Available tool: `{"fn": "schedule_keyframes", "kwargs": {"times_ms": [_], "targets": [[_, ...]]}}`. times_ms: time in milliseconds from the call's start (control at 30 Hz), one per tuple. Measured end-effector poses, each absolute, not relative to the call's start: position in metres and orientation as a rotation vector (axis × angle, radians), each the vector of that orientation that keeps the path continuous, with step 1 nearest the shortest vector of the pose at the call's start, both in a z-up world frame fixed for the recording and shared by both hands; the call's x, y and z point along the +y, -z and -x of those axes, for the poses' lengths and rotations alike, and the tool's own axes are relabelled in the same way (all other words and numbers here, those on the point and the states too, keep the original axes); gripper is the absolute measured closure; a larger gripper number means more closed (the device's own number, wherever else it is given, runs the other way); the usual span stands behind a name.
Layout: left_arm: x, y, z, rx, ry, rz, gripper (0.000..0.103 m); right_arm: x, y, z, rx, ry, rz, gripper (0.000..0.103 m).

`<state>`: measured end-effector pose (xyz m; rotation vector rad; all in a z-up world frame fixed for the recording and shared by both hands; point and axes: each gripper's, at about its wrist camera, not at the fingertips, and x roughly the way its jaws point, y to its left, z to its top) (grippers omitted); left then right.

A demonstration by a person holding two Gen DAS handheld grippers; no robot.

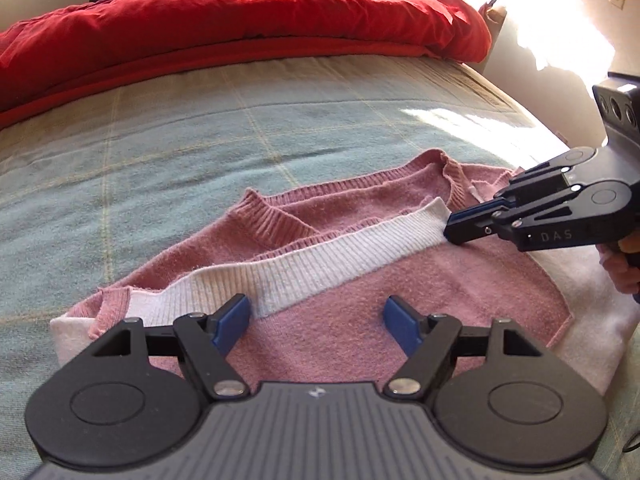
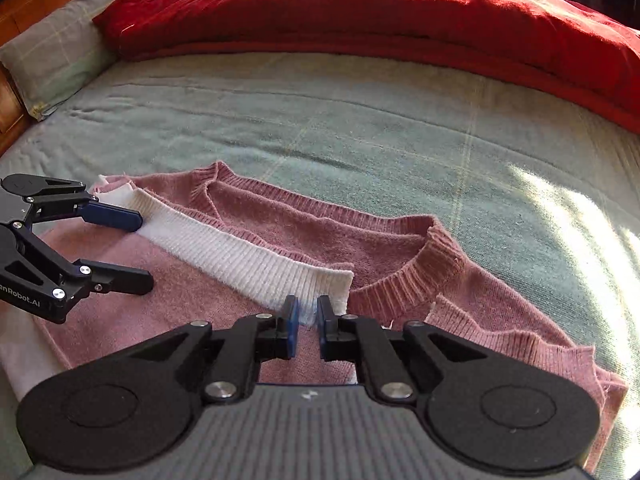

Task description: Fold clothes

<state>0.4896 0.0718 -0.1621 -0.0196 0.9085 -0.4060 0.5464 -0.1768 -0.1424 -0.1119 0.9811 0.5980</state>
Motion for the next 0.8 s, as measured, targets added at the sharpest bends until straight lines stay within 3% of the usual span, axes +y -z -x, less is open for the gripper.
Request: {"fn": "schedule_keyframes", "kwargs": {"times_ms": [200, 333, 500, 667, 800], "targets": [[0.069, 0.144, -0.481, 0.910, 0.365, -0.021, 0.029, -0.190, 0.122, -0.532, 0.951, -0.589, 0.097, 0.088], [0.090, 0.132, -0.449, 0.872, 0.352, -0.032, 0.023, -0.207, 0.108, -0.505, 0.940, -0.575, 0.123, 0.088], [0.116, 0.161, -0.454, 0.946, 0.281, 0.045, 0.022, -0.240, 0.122, -0.493, 0.991, -0.490, 0.067, 0.088], [0.121, 0.138, -0.447, 0.915, 0.237, 0.040, 0.026, -0.267, 0.111, -0.478, 0.978, -0.411, 0.043, 0.087], [0.104, 0.121, -0.424, 0.920, 0.318, -0.002, 0.025, -0.270, 0.102, -0.460, 0.968, -0.433, 0.040, 0.080]]}}
